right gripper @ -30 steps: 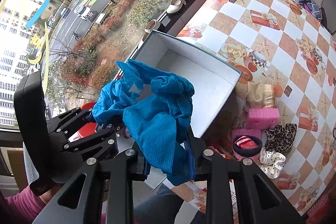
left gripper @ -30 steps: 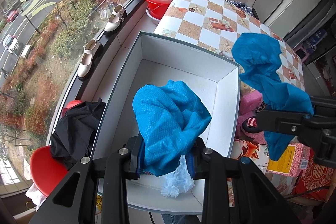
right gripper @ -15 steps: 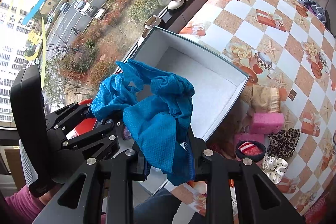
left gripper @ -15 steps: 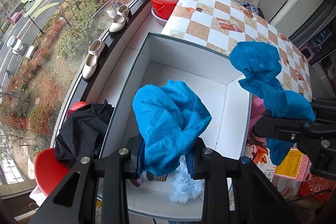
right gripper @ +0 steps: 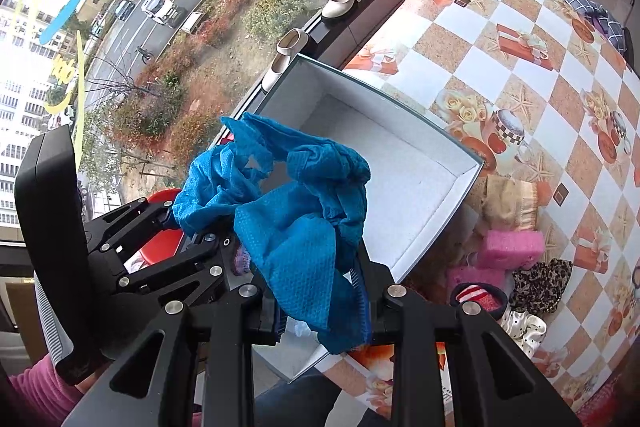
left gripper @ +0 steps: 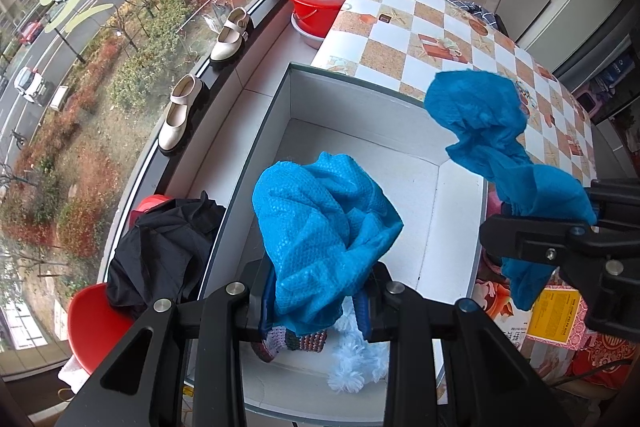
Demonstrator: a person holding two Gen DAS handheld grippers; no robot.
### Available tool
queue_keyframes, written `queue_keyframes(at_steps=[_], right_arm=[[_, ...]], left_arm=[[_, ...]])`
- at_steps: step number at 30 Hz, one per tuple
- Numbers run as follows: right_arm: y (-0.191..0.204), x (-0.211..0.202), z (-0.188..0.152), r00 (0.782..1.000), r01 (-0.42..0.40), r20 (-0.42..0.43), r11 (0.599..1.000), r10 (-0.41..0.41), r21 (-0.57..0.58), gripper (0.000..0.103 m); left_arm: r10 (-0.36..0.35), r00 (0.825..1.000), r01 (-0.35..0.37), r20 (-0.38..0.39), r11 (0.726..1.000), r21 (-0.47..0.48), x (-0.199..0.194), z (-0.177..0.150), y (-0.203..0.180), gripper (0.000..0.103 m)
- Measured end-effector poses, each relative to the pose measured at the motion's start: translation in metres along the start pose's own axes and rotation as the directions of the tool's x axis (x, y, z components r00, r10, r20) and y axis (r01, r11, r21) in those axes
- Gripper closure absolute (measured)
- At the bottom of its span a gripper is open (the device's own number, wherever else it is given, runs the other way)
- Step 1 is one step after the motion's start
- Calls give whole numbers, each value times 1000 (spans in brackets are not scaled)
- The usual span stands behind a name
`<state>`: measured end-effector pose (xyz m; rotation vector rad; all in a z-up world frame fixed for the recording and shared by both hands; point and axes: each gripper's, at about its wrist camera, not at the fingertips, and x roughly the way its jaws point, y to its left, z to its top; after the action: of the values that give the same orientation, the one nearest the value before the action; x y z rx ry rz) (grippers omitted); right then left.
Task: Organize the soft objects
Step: 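Open both tools to drop the blue cloths into the white box, then move both tools back to the pile on the table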
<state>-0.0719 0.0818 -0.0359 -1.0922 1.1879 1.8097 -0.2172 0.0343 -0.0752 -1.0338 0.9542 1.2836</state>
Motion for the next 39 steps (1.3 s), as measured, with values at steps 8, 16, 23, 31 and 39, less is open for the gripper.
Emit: queue_keyframes(at_steps=[8, 16, 23, 31, 39], right_arm=[[3, 5, 6, 1000, 5, 1, 1000, -5, 2, 74], [-12, -3, 7, 999, 11, 33, 997, -14, 77, 1], [-46, -38, -18, 1000, -24, 23, 981, 20, 191, 1], [-128, -92, -80, 1000, -8, 8, 929, 5, 369, 1], [-203, -82, -117, 988, 139, -115, 900, -100, 414, 1]], left_arm=[[-3, 1000, 3, -1, 1000, 10, 3, -2, 3, 65], [-9, 1000, 9, 8, 999, 32, 3, -1, -2, 19], [-163, 975, 149, -151, 984, -99, 26, 0, 2, 16], [-242, 961, 249, -137, 967, 43, -5, 19, -65, 16], [-228, 951, 271, -206, 939, 210, -2, 20, -157, 16]])
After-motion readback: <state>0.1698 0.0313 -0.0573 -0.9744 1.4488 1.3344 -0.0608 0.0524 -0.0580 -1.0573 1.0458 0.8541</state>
